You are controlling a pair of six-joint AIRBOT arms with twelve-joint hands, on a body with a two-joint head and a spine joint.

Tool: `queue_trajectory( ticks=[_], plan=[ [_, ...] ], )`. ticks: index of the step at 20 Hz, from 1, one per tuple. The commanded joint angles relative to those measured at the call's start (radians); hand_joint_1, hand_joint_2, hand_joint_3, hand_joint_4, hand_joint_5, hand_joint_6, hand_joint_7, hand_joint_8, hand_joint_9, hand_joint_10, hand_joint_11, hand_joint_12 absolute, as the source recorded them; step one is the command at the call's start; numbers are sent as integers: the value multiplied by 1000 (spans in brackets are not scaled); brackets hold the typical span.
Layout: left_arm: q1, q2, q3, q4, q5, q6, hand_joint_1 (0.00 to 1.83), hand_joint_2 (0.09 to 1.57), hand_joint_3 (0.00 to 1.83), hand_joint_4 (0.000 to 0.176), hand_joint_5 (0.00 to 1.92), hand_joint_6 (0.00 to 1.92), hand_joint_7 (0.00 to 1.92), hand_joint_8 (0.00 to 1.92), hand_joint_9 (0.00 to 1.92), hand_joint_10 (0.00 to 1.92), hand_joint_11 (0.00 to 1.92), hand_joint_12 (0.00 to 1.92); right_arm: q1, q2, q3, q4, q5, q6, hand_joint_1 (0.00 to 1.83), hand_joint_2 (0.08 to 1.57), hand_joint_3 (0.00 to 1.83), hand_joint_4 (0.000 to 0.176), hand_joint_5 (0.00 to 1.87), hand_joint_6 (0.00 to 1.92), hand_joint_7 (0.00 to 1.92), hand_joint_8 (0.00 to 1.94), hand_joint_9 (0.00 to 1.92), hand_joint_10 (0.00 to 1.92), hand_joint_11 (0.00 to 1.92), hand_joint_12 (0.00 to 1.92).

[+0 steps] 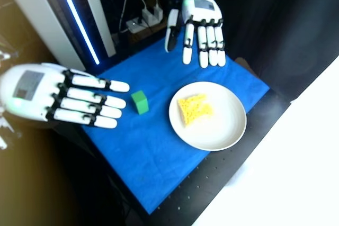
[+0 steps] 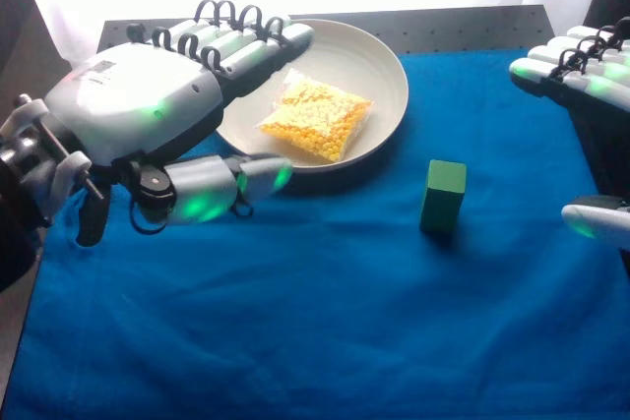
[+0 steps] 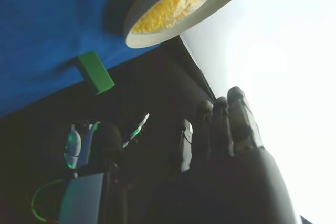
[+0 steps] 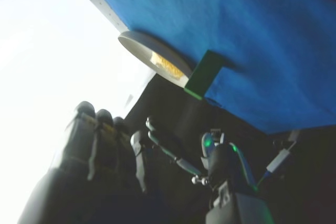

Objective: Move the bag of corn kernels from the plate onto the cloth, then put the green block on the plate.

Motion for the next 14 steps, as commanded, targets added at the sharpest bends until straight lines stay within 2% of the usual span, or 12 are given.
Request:
queue_trajectory(
  ticks=[1, 3, 5, 7, 9, 10, 11, 12, 13, 14],
  plan=[
    [-15, -5, 3, 12, -122, -2, 191, 1409, 6, 0, 0, 0, 0, 0, 0, 0, 0, 382, 11, -4, -2, 14, 112, -1, 546, 1241, 36, 0, 0, 0, 0, 0, 0, 0, 0, 0],
    [-18, -18, 28, -1, -120, -2, 142, 1418, 4, 0, 0, 0, 0, 0, 0, 0, 0, 390, 11, -7, 11, 18, 89, -1, 519, 1244, 31, 0, 0, 0, 0, 0, 0, 0, 0, 0],
    [-26, -21, 39, -16, -124, -2, 305, 1392, 0, 0, 0, 0, 0, 0, 0, 0, 0, 209, 12, -10, 17, 25, 89, -1, 490, 1251, 28, 0, 0, 0, 0, 0, 0, 0, 0, 0],
    [-38, -29, 54, -19, -104, -2, 311, 1376, 0, 5, 0, 0, 0, 0, 0, 0, 0, 188, 11, -15, 20, 28, 87, -1, 518, 1241, 20, 0, 0, 0, 0, 0, 0, 0, 0, 0],
    [-73, -57, 86, -24, -62, -2, 412, 1374, 0, 0, 0, 0, 0, 0, 0, 0, 0, 281, 11, -21, 21, 28, 83, -1, 510, 1245, 16, 0, 0, 0, 0, 0, 0, 0, 0, 0],
    [-96, -79, 109, -25, -28, -2, 505, 1359, 0, 0, 15, 3, 15, 2, 8, 3, 0, 412, 11, -24, 21, 29, 82, -1, 480, 1254, 18, 0, 0, 0, 0, 0, 0, 0, 0, 0],
    [-124, -103, 138, -25, 12, -2, 637, 1320, 0, 25, 31, 6, 43, 6, 35, 11, 0, 595, 11, -29, 22, 30, 82, -1, 448, 1250, 15, 0, 0, 0, 0, 0, 0, 0, 0, 0],
    [-149, -129, 168, -26, 56, -1, 719, 1293, 0, 51, 47, 11, 40, 3, 47, 15, 0, 629, 11, -34, 23, 30, 81, -1, 476, 1248, 11, 0, 0, 0, 0, 0, 0, 0, 0, 0],
    [-175, -159, 201, -30, 104, 6, 756, 1271, 0, 48, 65, 13, 52, 4, 67, 18, 0, 682, 11, -37, 25, 30, 80, -1, 482, 1249, 11, 0, 0, 0, 0, 0, 0, 0, 0, 0],
    [-195, -177, 220, -47, 143, 35, 775, 1264, 0, 59, 60, 8, 55, 3, 72, 18, 0, 696, 11, -38, 25, 30, 79, -1, 478, 1245, 8, 0, 0, 0, 0, 0, 0, 0, 0, 0]
  ],
)
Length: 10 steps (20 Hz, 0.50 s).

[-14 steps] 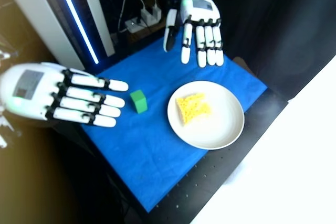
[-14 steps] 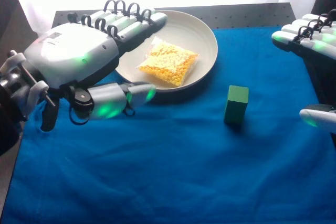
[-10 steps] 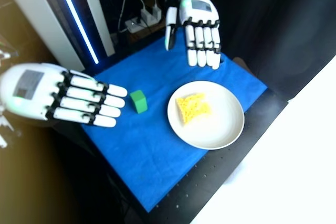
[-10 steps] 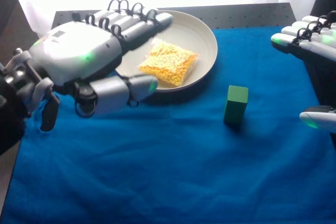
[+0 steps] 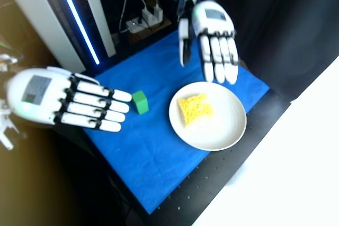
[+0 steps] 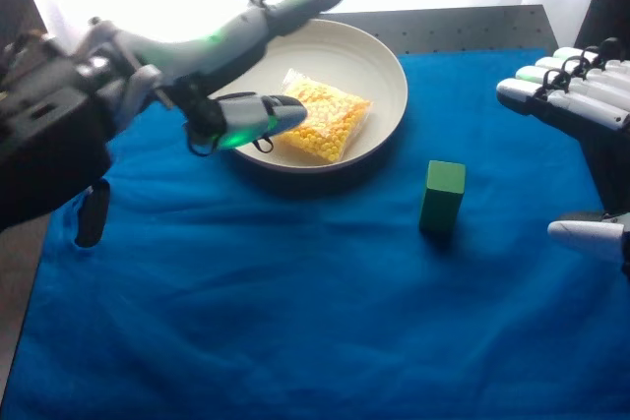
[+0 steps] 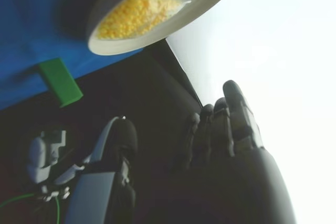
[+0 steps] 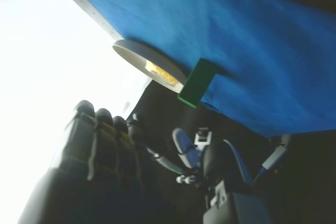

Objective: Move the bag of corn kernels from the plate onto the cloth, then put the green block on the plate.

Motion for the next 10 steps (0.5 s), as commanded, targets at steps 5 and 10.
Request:
queue_trajectory(
  ticks=[5, 10],
  plan=[
    [-64, -104, 114, -109, 72, 122, 864, 1235, 0, 60, 70, 2, 39, 1, 56, 2, 0, 626, 11, -5, 5, 16, 113, 0, 551, 1242, 3, 0, 0, 0, 0, 0, 0, 0, 0, 0],
    [-80, -212, 247, -161, 206, 123, 864, 1252, 0, 42, 84, 7, 76, 9, 46, 11, 0, 531, 11, -7, 7, 16, 112, 0, 501, 1265, 10, 0, 0, 0, 0, 0, 0, 0, 0, 0]
  ],
)
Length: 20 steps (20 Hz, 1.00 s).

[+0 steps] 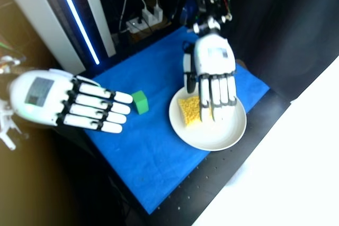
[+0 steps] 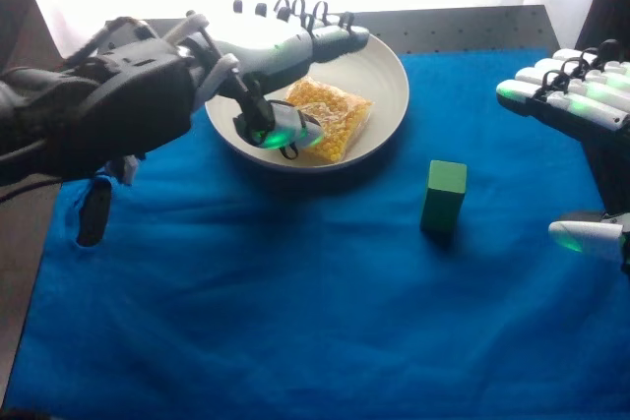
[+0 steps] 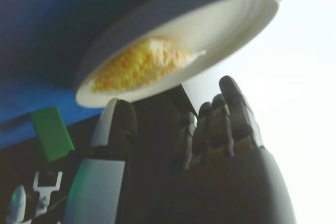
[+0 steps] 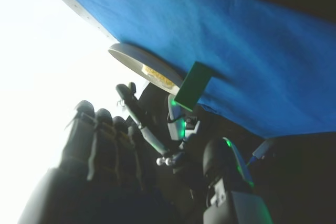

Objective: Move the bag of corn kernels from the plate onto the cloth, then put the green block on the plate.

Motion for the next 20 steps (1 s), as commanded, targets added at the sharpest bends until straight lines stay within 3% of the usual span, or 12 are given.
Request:
queue_trajectory(
  ticks=[1, 3, 5, 6, 7, 8, 9, 10, 11, 13, 15, 20],
  plan=[
    [-15, -8, 8, -1, -69, 2, 876, 1230, 0, 26, 114, 8, 110, 8, 86, 17, 0, 689, 11, -3, 3, 14, 116, 0, 498, 1265, 10, 0, 0, 0, 0, 0, 0, 0, 0, 0],
    [-13, -35, 37, -4, -33, 4, 830, 1264, 8, 17, 199, 10, 135, 2, 278, 67, 53, 1428, 11, -3, 3, 14, 116, 0, 461, 1274, 11, 0, 0, 0, 0, 0, 0, 0, 0, 0],
    [-9, -54, 51, -130, -2, 151, 836, 1307, 10, 0, 252, 17, 122, 0, 293, 60, 19, 1515, 11, -4, 3, 14, 116, 0, 451, 1279, 9, 0, 0, 0, 0, 0, 0, 0, 0, 0],
    [-9, -61, 55, -173, 11, 211, 967, 1266, 5, 0, 416, 27, 267, 10, 424, 236, 167, 1558, 11, -5, 4, 14, 116, 0, 463, 1281, 8, 0, 0, 0, 0, 0, 0, 0, 0, 0],
    [-9, -73, 66, -196, 33, 244, 1056, 1241, 2, 0, 521, 46, 357, 34, 364, 769, 285, 1660, 11, -5, 4, 14, 116, 0, 471, 1281, 7, 0, 0, 0, 0, 0, 0, 0, 0, 0],
    [-6, -78, 69, -201, 36, 244, 1055, 1277, 21, 0, 607, 1209, 534, 236, 380, 1328, 486, 1718, 11, -5, 4, 14, 116, 0, 470, 1280, 7, 0, 0, 0, 0, 0, 0, 0, 0, 0],
    [-6, -78, 70, -203, 36, 244, 1043, 1315, 7, 0, 590, 1485, 377, 875, 411, 1479, 492, 1774, 11, -5, 4, 14, 116, 0, 485, 1279, 5, 0, 0, 0, 0, 0, 0, 0, 0, 0],
    [-8, -79, 74, -207, 36, 244, 1046, 1368, 2, 0, 562, 1594, 454, 1574, 415, 1601, 434, 1841, 11, -5, 4, 14, 116, 0, 491, 1282, 6, 0, 0, 0, 0, 0, 0, 0, 0, 0],
    [-13, -78, 76, -209, 33, 244, 1030, 1398, 2, 2, 535, 1652, 441, 1764, 416, 1724, 465, 1905, 11, -6, 4, 14, 116, 1, 491, 1282, 6, 0, 0, 0, 0, 0, 0, 0, 0, 0],
    [-19, -71, 76, -209, 21, 244, 1039, 1411, 0, 0, 572, 1667, 374, 1831, 401, 1822, 537, 1920, 11, -8, 6, 14, 116, 1, 468, 1287, 7, 0, 0, 0, 0, 0, 0, 0, 0, 0],
    [-33, -58, 72, -210, 7, 244, 1244, 1399, 0, 0, 555, 1670, 344, 1910, 446, 1801, 688, 1921, 11, -10, 8, 14, 116, 1, 462, 1295, 10, 0, 0, 0, 0, 0, 0, 0, 0, 0],
    [-105, 0, 10, -155, -75, 244, 1234, 1410, 0, 0, 481, 1681, 313, 1857, 529, 1882, 561, 1921, 11, -11, 9, 14, 116, 4, 422, 1307, 10, 0, 0, 0, 0, 0, 0, 0, 0, 0]
  ],
)
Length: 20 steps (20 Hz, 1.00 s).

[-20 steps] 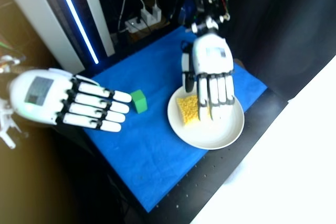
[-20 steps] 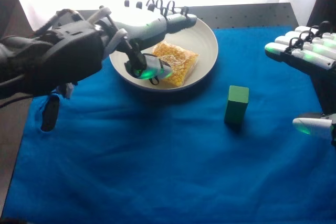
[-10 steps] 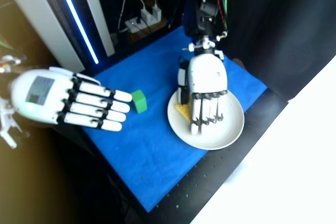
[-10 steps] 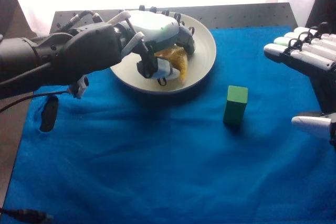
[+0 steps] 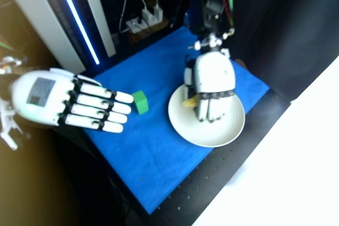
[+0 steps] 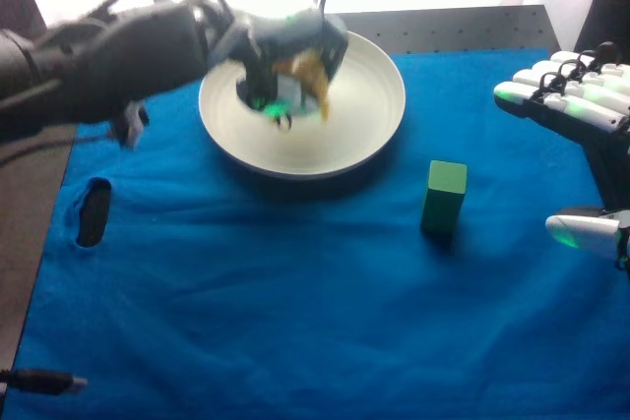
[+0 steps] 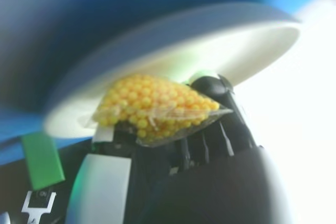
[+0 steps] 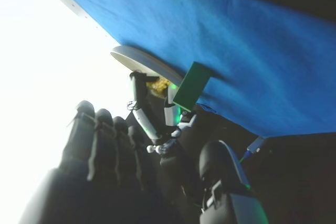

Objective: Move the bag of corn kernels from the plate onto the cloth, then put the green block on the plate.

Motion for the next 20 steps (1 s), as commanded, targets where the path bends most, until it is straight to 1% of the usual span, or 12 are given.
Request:
queue_trajectory(
  ticks=[1, 7, 8, 9, 10, 12, 14, 16, 17, 18, 19, 20],
  plan=[
    [-14, 12, -17, 24, -132, -1, 1236, 1408, 0, 0, 488, 1687, 315, 1845, 528, 1877, 540, 1921, 11, 0, 3, 12, 116, 5, 436, 1304, 7, 0, 0, 0, 0, 0, 0, 0, 0, 0],
    [35, 205, -283, 241, -363, -64, 1244, 1406, 0, 0, 444, 1613, 397, 1875, 527, 1920, 552, 1921, 11, 0, 1, 12, 117, 20, 506, 1294, 0, 0, 0, 0, 0, 0, 0, 0, 0, 0],
    [68, 259, -349, 286, -425, -81, 1063, 1425, 2, 0, 483, 1655, 409, 1912, 393, 1921, 525, 1921, 11, 0, -2, 13, 117, 21, 469, 1303, 4, 0, 0, 0, 0, 0, 0, 0, 0, 0],
    [103, 298, -394, 320, -466, -115, 1189, 1424, 3, 0, 443, 1697, 346, 1881, 472, 1921, 499, 1921, 11, 0, -3, 14, 117, 21, 461, 1305, 5, 0, 0, 0, 0, 0, 0, 0, 0, 0],
    [139, 335, -430, 358, -508, -177, 1035, 1438, 1, 0, 475, 1721, 373, 1879, 369, 1795, 467, 1921, 11, 0, -5, 16, 117, 21, 480, 1300, 2, 0, 0, 0, 0, 0, 0, 0, 0, 0],
    [257, 405, -484, 471, -635, -445, 1211, 1436, 3, 0, 451, 1827, 273, 1882, 443, 1834, 184, 1736, 11, 1, -10, 24, 117, 21, 481, 1306, 4, 0, 0, 0, 0, 0, 0, 0, 0, 0],
    [370, 440, -523, 497, -721, -576, 974, 1479, 2, 0, 469, 1852, 286, 1893, 136, 1476, 26, 1723, 11, 2, -12, 27, 117, 22, 470, 1311, 6, 0, 0, 0, 0, 0, 0, 0, 0, 0],
    [469, 452, -563, 494, -763, -613, 970, 1472, 0, 0, 477, 1842, 305, 1869, 157, 1542, 152, 1715, 11, 3, -14, 32, 117, 22, 505, 1314, 5, 0, 0, 0, 0, 0, 0, 0, 0, 0],
    [517, 451, -578, 494, -765, -641, 919, 1457, 0, 0, 421, 1817, 74, 1442, 96, 1492, 64, 1699, 11, 3, -14, 33, 117, 22, 514, 1313, 4, 0, 0, 0, 0, 0, 0, 0, 0, 0],
    [541, 444, -582, 495, -766, -663, 808, 1391, 0, 0, 113, 1138, 81, 759, 36, 937, 12, 1381, 11, 3, -14, 34, 117, 22, 518, 1315, 5, 0, 0, 0, 0, 0, 0, 0, 0, 0],
    [562, 435, -582, 496, -764, -683, 694, 1350, 0, 61, 89, 583, 81, 243, 46, 405, 2, 973, 11, 3, -14, 34, 117, 22, 517, 1318, 6, 0, 0, 0, 0, 0, 0, 0, 0, 0],
    [587, 423, -582, 486, -761, -696, 517, 1209, 0, 128, 17, 116, 15, 48, 8, 80, 0, 194, 11, 3, -14, 34, 117, 23, 521, 1312, 2, 0, 0, 0, 0, 0, 0, 0, 0, 0]
  ],
)
